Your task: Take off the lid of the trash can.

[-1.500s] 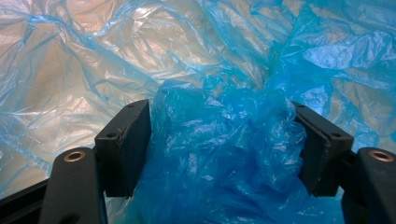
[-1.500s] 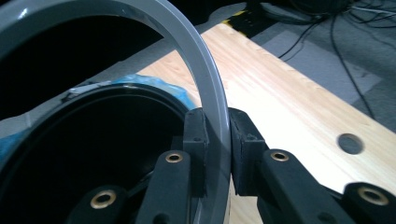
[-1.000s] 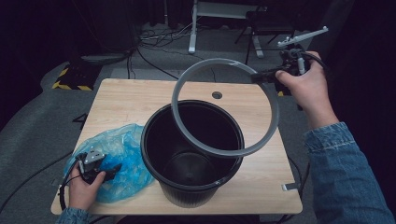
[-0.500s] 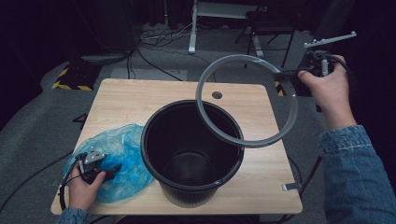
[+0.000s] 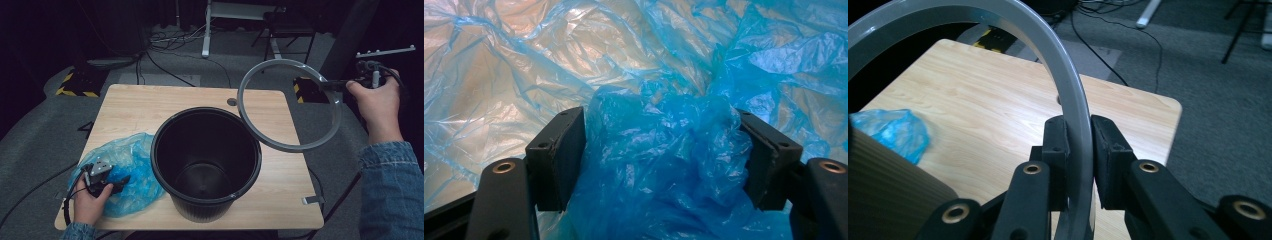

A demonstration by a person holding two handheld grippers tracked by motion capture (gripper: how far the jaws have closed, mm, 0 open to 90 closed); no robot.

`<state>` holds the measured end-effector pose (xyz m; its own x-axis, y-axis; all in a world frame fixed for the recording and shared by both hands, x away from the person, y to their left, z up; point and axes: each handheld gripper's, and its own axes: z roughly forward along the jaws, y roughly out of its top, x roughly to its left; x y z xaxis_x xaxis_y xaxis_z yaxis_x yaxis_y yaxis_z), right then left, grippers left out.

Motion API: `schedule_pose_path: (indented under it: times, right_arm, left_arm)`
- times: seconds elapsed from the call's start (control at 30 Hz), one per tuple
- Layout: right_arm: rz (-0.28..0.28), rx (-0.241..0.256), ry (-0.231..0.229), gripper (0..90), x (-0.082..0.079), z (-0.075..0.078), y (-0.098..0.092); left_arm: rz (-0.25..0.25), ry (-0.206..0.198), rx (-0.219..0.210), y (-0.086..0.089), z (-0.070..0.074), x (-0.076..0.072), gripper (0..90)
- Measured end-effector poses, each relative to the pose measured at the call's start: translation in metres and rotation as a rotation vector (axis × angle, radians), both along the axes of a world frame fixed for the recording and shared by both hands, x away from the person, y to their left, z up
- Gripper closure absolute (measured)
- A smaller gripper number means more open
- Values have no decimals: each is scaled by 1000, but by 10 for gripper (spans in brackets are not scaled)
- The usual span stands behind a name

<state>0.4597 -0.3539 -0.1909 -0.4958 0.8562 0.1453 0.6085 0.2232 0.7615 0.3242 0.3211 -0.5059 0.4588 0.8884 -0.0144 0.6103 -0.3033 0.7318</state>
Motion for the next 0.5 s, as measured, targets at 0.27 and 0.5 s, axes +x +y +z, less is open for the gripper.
schedule_pose_path:
  times: [0.27,0.5]
  right_arm:
    - [-60,1,16,780,-1,-17,-24]
    - [-89,-4,23,778,1,-39,-37]
  left_arm:
    - [0,0,0,0,0,0,283]
    - [-1,0,1,0,0,0,283]
